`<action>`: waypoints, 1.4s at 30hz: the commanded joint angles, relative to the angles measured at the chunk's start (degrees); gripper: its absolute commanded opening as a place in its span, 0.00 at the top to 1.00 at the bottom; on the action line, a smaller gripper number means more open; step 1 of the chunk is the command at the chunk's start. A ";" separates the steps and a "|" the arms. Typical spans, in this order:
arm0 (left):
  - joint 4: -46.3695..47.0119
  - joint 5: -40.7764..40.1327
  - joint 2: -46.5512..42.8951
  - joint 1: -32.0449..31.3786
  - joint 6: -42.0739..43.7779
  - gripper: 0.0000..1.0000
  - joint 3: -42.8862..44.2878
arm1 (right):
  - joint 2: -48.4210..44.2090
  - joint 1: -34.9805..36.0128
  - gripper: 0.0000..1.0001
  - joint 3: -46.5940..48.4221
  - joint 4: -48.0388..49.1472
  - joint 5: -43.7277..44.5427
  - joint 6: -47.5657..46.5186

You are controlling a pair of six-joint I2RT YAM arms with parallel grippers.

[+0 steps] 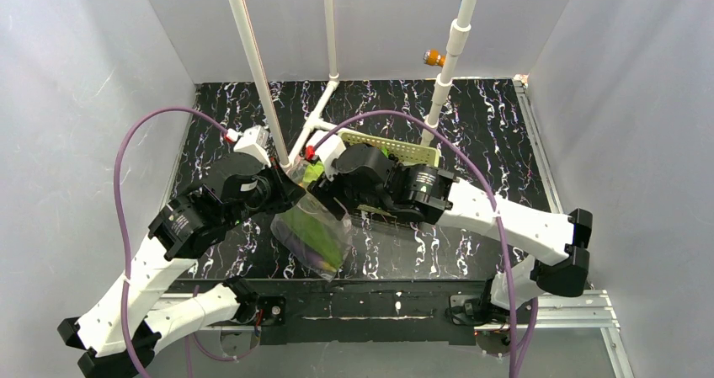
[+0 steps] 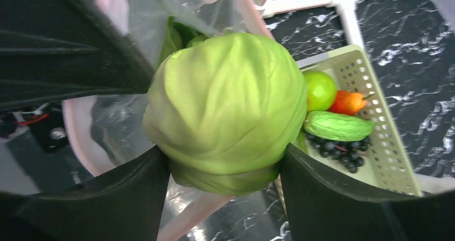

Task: Place the food in the zip-top bag and seal the zipper
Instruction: Place the fake vegetable in the zipper food storage bag, then adjust the zipper food storage bag at the center of the board.

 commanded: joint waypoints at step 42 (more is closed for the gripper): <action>3.92 1.74 -2.30 0.01 -1.57 1.00 -0.45 | -21.47 -7.75 0.59 -28.65 18.04 -13.13 61.03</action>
